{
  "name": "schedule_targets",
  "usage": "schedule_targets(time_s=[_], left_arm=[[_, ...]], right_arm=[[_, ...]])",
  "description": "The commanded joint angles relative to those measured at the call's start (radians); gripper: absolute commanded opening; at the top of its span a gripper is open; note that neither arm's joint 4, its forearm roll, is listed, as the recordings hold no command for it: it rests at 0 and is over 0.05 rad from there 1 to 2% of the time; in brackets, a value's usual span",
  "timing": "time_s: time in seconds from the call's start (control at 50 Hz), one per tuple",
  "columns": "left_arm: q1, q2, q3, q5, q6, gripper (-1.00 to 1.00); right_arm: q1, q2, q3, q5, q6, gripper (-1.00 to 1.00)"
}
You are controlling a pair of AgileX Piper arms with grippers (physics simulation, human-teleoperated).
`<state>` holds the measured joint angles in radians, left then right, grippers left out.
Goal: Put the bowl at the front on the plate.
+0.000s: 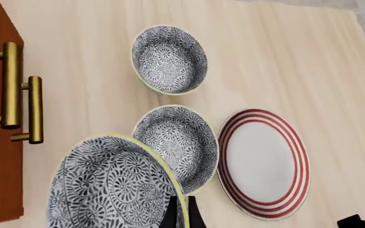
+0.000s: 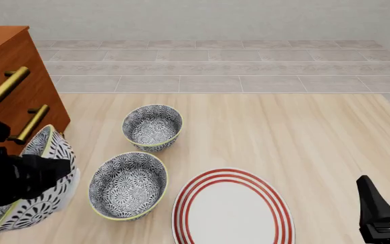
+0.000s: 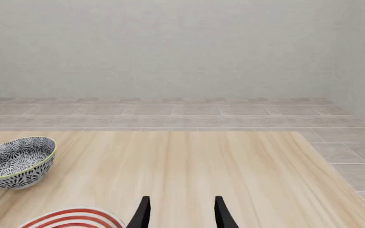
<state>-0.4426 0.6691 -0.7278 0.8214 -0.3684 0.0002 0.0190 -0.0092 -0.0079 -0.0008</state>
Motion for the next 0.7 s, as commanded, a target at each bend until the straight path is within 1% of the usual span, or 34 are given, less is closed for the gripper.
schedule_targets(time_s=[0.02, 0.04, 0.08, 0.12, 0.14, 0.2, 0.22, 0.28, 0.32, 0.34, 0.36, 0.5, 0.54, 0.7], left_arm=[[-0.057, 0.054, -0.050, -0.005, 0.099, -1.00], [-0.069, 0.060, -0.053, -0.008, 0.094, -1.00], [-0.075, 0.069, -0.069, -0.009, 0.116, -1.00], [-0.088, 0.083, -0.079, -0.012, 0.118, -1.00], [-0.096, 0.097, -0.095, -0.016, 0.134, -1.00], [-0.111, 0.117, -0.112, -0.023, 0.151, -1.00], [-0.125, 0.126, -0.124, -0.029, 0.170, -1.00], [-0.158, 0.140, -0.126, -0.035, 0.175, -1.00], [-0.183, 0.139, -0.134, -0.048, 0.199, -1.00], [-0.209, 0.153, -0.129, -0.050, 0.185, -1.00], [-0.219, 0.151, -0.132, -0.054, 0.204, -1.00], [-0.270, 0.185, -0.156, -0.077, 0.236, -1.00], [-0.299, 0.204, -0.160, -0.089, 0.256, -1.00], [-0.367, 0.262, -0.193, -0.122, 0.266, -1.00]], right_arm=[[0.000, -0.006, 0.002, 0.003, 0.000, 1.00], [0.000, -0.006, 0.002, 0.003, 0.001, 1.00], [0.000, -0.005, 0.002, 0.003, 0.001, 1.00], [0.000, -0.005, 0.002, 0.003, 0.000, 1.00], [0.000, -0.005, 0.002, 0.003, 0.000, 1.00], [0.000, -0.005, 0.002, 0.003, 0.000, 1.00], [0.000, -0.006, 0.002, 0.003, 0.000, 1.00], [0.000, -0.005, 0.002, 0.003, 0.000, 1.00], [0.000, -0.006, 0.002, 0.003, 0.000, 1.00], [0.000, -0.006, 0.002, 0.003, 0.000, 1.00], [0.000, -0.005, 0.002, 0.003, 0.000, 1.00], [0.000, -0.006, 0.002, 0.003, 0.000, 1.00], [0.000, -0.005, 0.002, 0.003, 0.001, 1.00], [0.000, -0.005, 0.002, 0.003, 0.000, 1.00]])
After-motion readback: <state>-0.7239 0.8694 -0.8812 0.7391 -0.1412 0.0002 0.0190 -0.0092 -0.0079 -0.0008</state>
